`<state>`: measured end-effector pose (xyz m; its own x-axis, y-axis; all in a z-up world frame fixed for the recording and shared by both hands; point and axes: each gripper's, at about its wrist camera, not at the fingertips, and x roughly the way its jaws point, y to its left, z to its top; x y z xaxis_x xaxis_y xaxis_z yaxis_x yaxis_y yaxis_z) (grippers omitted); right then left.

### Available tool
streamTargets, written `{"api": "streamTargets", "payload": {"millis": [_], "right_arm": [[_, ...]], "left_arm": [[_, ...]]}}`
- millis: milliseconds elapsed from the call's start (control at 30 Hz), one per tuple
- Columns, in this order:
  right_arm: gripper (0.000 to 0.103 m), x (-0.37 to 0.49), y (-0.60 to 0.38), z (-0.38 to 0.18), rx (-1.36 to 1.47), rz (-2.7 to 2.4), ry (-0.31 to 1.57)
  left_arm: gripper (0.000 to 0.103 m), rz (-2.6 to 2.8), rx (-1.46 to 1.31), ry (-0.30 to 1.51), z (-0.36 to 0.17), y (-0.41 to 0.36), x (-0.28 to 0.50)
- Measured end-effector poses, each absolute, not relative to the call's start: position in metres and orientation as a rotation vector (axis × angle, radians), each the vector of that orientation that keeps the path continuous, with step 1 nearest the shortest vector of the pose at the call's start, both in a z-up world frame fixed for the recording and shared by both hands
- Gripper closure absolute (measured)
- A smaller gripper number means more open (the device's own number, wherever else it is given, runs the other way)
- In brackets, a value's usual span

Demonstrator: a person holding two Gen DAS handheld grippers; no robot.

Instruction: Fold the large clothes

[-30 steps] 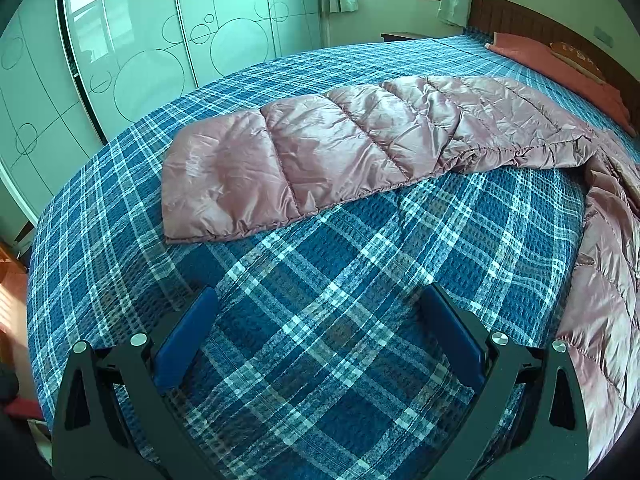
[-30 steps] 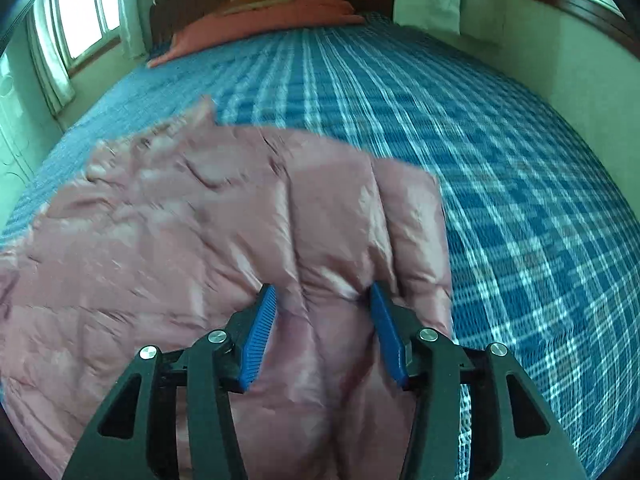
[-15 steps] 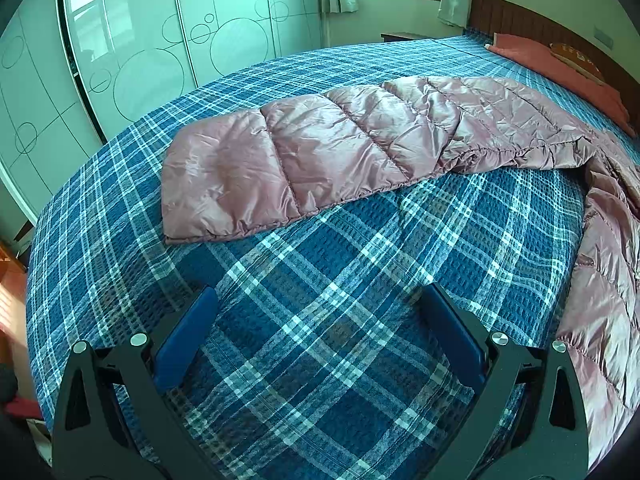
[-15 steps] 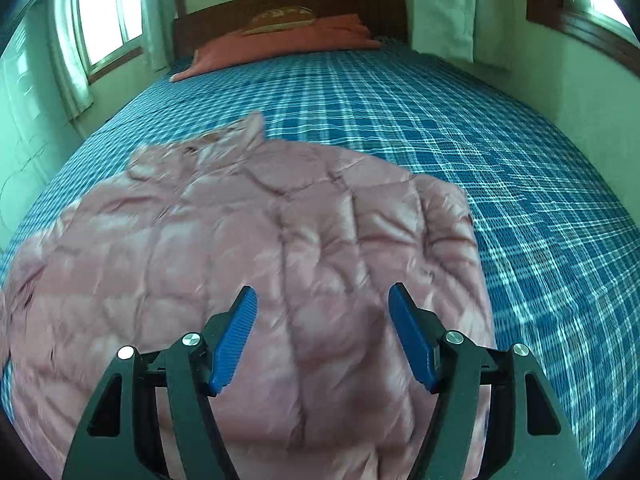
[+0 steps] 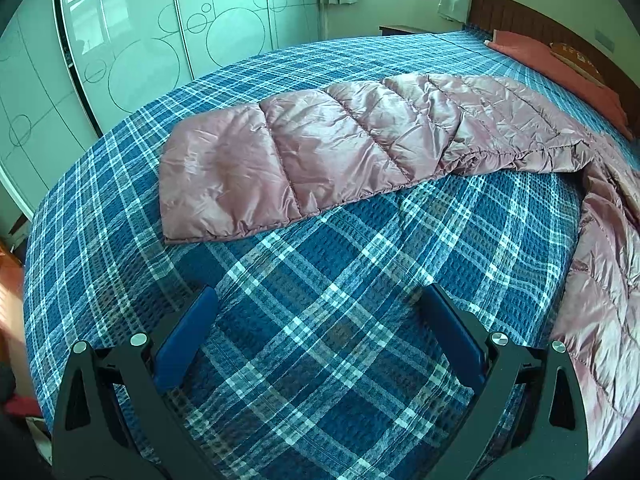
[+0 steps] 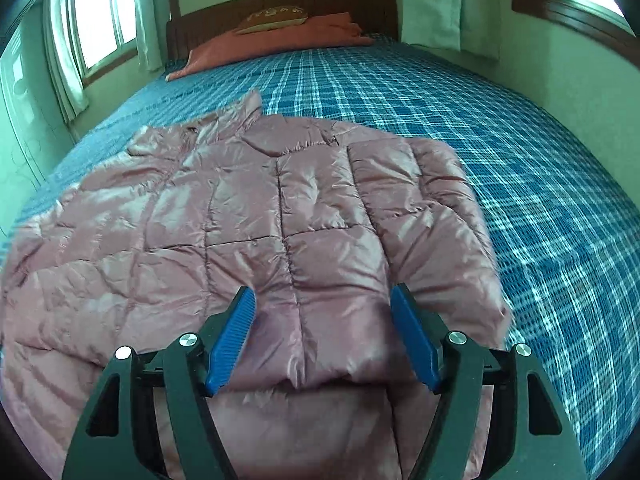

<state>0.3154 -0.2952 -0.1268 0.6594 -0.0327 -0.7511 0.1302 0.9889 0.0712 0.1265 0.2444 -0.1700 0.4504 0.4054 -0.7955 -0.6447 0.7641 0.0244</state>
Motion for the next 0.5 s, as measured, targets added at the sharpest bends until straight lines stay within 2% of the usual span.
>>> {"api": "streamTargets", "payload": {"millis": [200, 500], "right_arm": [[0.033, 0.273, -0.285, -0.121, 0.066, -0.079, 0.825], [0.032, 0.277, -0.286, -0.152, 0.081, -0.09, 0.874]], "left_arm": [[0.002, 0.634, -0.433, 0.829, -0.158, 0.272, 0.114], [0.002, 0.635, -0.739, 0.68, -0.159, 0.336, 0.112]]}}
